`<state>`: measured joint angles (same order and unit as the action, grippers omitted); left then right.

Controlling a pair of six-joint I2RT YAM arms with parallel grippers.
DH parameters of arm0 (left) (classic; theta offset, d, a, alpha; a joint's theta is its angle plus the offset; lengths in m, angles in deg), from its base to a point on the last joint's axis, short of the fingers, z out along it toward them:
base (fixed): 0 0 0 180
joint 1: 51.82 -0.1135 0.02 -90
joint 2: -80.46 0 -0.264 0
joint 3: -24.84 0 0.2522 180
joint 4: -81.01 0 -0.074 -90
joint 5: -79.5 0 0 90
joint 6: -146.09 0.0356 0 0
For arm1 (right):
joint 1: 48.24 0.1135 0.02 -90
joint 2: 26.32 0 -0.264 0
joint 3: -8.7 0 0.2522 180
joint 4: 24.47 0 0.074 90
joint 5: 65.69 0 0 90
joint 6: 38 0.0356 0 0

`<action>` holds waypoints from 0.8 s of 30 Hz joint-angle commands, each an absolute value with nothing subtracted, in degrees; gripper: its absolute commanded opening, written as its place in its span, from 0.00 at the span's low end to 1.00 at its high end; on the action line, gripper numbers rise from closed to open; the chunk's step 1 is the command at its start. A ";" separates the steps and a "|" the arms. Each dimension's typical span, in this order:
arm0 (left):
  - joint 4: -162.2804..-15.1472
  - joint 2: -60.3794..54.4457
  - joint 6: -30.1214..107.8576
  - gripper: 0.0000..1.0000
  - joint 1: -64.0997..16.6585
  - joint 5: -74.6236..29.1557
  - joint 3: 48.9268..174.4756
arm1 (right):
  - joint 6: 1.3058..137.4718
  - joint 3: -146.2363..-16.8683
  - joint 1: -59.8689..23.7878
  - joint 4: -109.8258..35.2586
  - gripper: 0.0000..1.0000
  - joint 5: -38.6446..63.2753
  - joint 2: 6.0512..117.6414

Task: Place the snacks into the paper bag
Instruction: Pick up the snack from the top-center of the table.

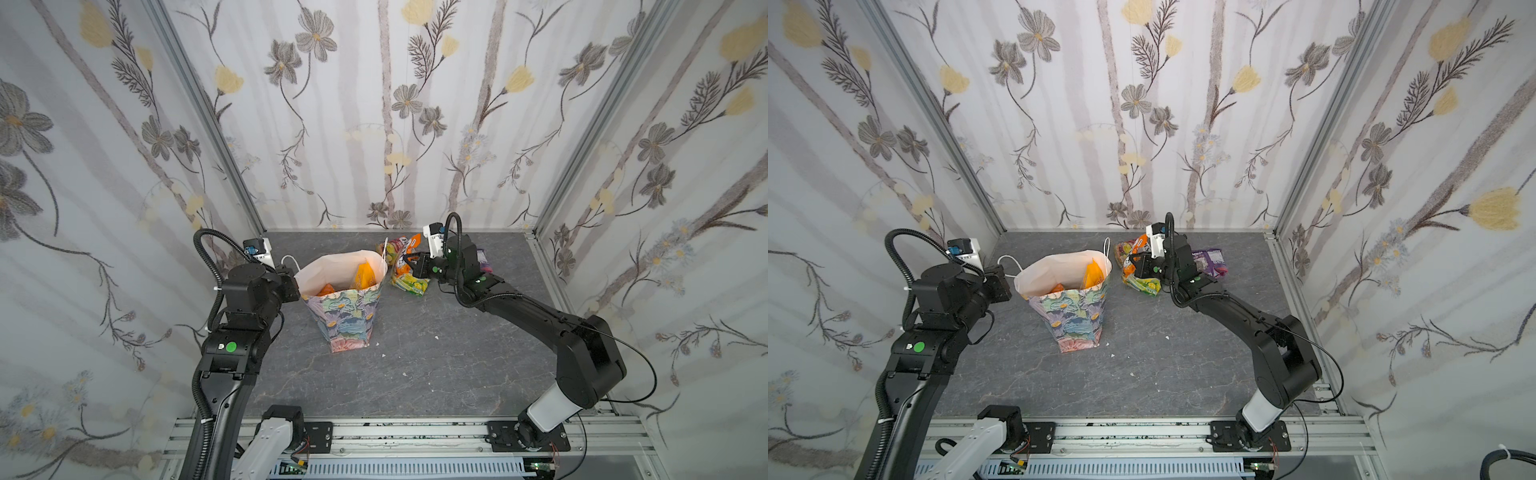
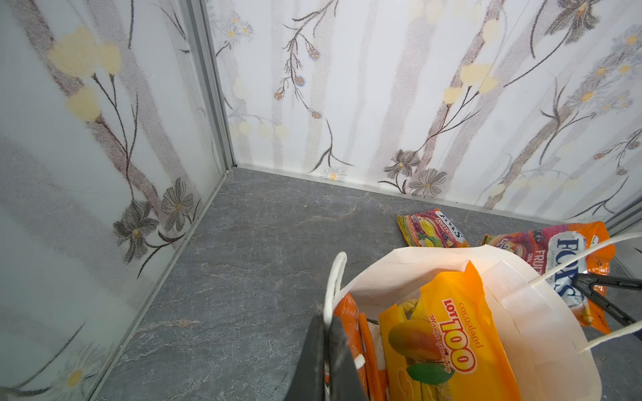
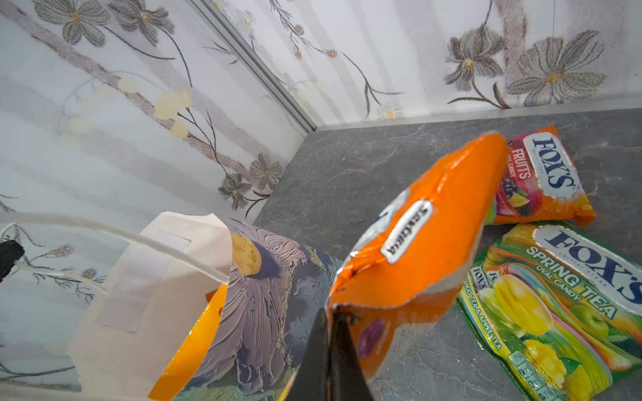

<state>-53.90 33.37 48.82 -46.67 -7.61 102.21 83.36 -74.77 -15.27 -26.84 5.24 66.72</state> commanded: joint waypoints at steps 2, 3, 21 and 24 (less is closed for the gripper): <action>-54.90 33.78 49.30 0.02 -46.72 -7.43 102.37 | 80.27 -77.44 -15.27 -26.93 0.00 8.23 65.49; -54.92 33.71 49.27 0.01 -46.72 -7.43 102.39 | 80.04 -77.40 -15.19 -26.37 0.00 9.09 65.52; -55.00 33.64 49.19 0.01 -46.68 -7.87 102.06 | 75.85 -94.04 -15.25 -31.38 0.00 10.95 65.75; -54.95 33.51 49.21 0.01 -46.71 -7.94 102.27 | 75.41 -96.90 -15.15 -32.24 0.00 10.63 66.67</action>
